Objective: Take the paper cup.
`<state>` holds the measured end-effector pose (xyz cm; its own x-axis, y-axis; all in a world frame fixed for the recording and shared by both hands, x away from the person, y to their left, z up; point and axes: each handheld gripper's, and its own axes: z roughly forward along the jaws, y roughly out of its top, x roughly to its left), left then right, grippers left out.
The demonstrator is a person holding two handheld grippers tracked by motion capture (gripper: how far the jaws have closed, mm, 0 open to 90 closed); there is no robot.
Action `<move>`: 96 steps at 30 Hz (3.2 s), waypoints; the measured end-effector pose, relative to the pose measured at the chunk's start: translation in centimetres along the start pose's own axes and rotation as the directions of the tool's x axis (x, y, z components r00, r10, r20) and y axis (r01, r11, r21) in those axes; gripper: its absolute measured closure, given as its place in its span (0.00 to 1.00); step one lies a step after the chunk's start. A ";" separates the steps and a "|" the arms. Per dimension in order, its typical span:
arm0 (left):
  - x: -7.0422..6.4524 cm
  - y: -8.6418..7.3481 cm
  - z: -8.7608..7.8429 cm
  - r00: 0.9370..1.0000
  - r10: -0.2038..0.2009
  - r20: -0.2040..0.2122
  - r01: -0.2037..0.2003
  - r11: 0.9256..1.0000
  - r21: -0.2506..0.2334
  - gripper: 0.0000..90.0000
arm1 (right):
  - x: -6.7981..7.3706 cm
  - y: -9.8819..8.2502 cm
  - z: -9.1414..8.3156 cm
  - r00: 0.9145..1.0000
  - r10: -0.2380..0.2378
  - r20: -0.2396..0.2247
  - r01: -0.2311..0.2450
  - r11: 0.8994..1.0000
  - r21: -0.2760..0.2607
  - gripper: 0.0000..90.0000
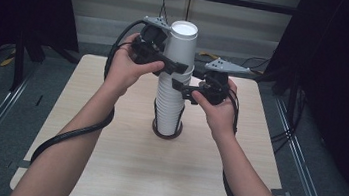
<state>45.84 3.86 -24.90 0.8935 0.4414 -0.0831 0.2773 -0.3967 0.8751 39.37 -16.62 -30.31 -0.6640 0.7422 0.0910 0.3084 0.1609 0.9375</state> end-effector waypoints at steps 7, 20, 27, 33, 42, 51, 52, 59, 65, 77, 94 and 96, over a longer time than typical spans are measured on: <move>-0.2 -0.2 0.8 1.000 0.009 -0.020 -0.010 0.999 -0.039 0.10 | 0.2 0.2 0.1 1.000 -0.006 0.013 0.006 1.000 -0.005 0.18; -0.3 -0.2 0.7 0.999 -0.007 -0.033 0.005 0.998 -0.064 0.13 | 0.3 0.4 0.2 1.000 -0.008 0.026 0.008 1.000 -0.008 0.18; -0.3 -0.1 0.5 0.999 -0.015 -0.041 0.011 0.996 -0.092 0.14 | 0.4 0.2 0.4 0.999 -0.008 0.035 0.008 1.000 -0.012 0.18; -0.5 0.7 -0.2 0.999 -0.018 -0.047 0.011 0.991 -0.131 0.15 | 0.5 0.3 0.4 0.999 -0.020 0.042 0.020 1.000 0.000 0.19; -0.7 1.5 -0.8 0.998 -0.024 -0.054 0.016 0.988 -0.154 0.15 | 0.5 0.3 0.2 0.998 -0.033 0.044 0.033 0.999 0.003 0.20; -0.6 2.6 -2.1 0.997 -0.031 -0.064 0.019 0.984 -0.179 0.15 | 0.5 0.2 0.2 0.998 -0.039 0.042 0.040 0.999 -0.007 0.20; -0.6 2.6 -2.3 0.998 -0.030 -0.063 0.018 0.983 -0.181 0.15 | 0.5 0.2 0.2 0.998 -0.039 0.043 0.040 0.999 -0.006 0.20; -0.7 3.0 -2.8 0.998 -0.029 -0.061 0.016 0.979 -0.202 0.15 | 0.5 0.2 0.2 0.998 -0.046 0.047 0.046 0.999 -0.003 0.20; -1.0 3.3 -3.3 0.998 -0.022 -0.061 0.009 0.976 -0.215 0.16 | 0.6 0.2 0.2 0.997 -0.051 0.051 0.051 0.999 0.003 0.20; -1.3 3.6 -4.5 0.997 -0.013 -0.072 -0.005 0.972 -0.236 0.16 | 0.7 0.2 0.2 0.996 -0.064 0.057 0.064 0.998 0.009 0.20; -1.4 4.5 -5.1 0.997 -0.012 -0.072 -0.007 0.964 -0.264 0.17 | 0.8 0.1 0.2 0.996 -0.063 0.058 0.062 0.998 0.012 0.20; -1.3 4.5 -5.2 0.998 -0.019 -0.062 0.002 0.963 -0.270 0.17 | 0.8 0.1 0.2 0.996 -0.063 0.059 0.062 0.998 0.013 0.20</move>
<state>44.06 5.71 -18.34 0.8644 0.4979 -0.0699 0.1728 -0.1635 0.9713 39.00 -15.93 -30.21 -0.6411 0.7674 0.0119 0.2749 0.2151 0.9371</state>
